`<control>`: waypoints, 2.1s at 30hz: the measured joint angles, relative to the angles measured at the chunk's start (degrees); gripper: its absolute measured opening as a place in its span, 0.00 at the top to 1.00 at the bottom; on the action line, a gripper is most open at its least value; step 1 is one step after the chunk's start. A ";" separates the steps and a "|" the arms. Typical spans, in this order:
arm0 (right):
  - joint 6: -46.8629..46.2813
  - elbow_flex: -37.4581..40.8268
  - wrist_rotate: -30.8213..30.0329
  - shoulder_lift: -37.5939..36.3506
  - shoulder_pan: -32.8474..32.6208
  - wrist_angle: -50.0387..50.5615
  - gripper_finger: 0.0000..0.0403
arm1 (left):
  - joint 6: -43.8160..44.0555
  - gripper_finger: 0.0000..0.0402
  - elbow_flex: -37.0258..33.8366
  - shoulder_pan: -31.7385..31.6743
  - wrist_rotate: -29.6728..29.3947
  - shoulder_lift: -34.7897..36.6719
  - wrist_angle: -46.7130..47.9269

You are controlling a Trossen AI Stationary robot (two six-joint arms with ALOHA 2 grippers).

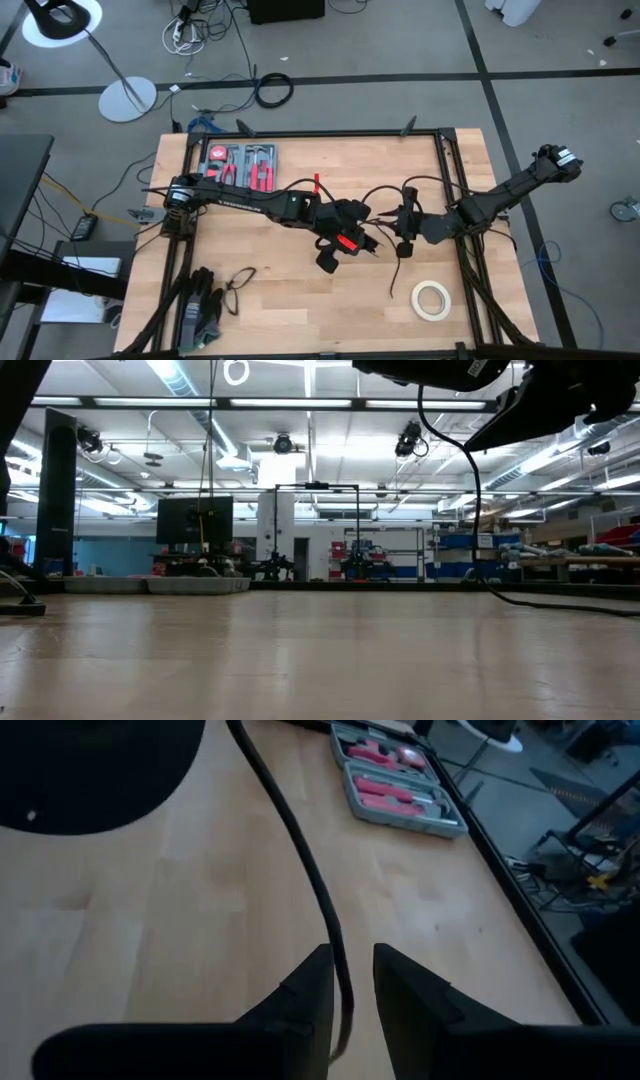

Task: Coil cords
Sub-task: Coil the black wire onto the spool

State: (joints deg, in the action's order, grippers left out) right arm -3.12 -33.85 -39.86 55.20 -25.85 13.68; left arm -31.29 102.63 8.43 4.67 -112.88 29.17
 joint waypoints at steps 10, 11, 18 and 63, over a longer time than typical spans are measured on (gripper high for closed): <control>1.71 0.00 3.54 0.01 0.16 -1.67 0.82 | 0.00 1.00 0.00 0.00 0.00 0.00 -1.45; 1.74 0.00 3.52 0.02 0.21 -1.65 0.82 | 0.00 1.00 0.00 0.00 0.00 0.00 -1.60; 2.27 0.00 3.49 0.02 2.24 -1.60 0.80 | 0.02 1.00 0.00 0.05 0.02 0.00 -1.60; -5.22 -0.02 13.87 1.88 -2.10 -0.55 1.00 | 0.04 1.00 0.00 0.26 -1.72 0.00 -2.36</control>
State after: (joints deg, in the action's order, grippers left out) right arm -8.34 -33.87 -25.99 57.08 -27.95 13.13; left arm -31.24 102.63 8.69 2.95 -112.88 26.81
